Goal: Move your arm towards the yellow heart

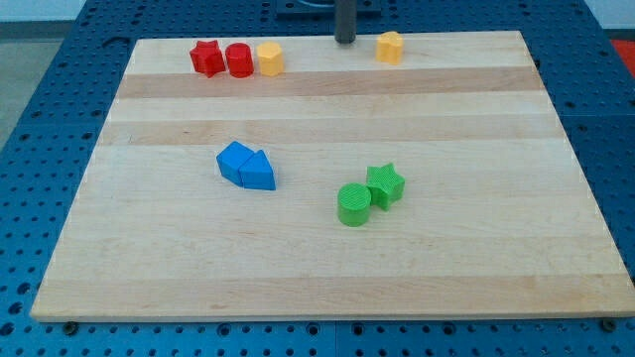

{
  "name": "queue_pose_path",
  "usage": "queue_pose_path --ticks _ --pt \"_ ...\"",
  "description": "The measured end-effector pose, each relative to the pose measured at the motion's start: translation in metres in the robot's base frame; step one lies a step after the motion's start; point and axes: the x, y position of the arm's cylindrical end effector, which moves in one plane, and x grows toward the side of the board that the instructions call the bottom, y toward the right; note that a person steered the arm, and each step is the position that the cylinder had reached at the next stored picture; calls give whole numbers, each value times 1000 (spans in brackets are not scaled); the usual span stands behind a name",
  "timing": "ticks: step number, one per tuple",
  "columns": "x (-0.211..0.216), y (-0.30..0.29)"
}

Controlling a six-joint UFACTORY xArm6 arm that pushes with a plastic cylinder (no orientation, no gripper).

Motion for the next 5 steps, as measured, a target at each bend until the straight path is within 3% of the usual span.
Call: queue_pose_path --ticks 2,5 --pt "-2 136" --pt "23 92"
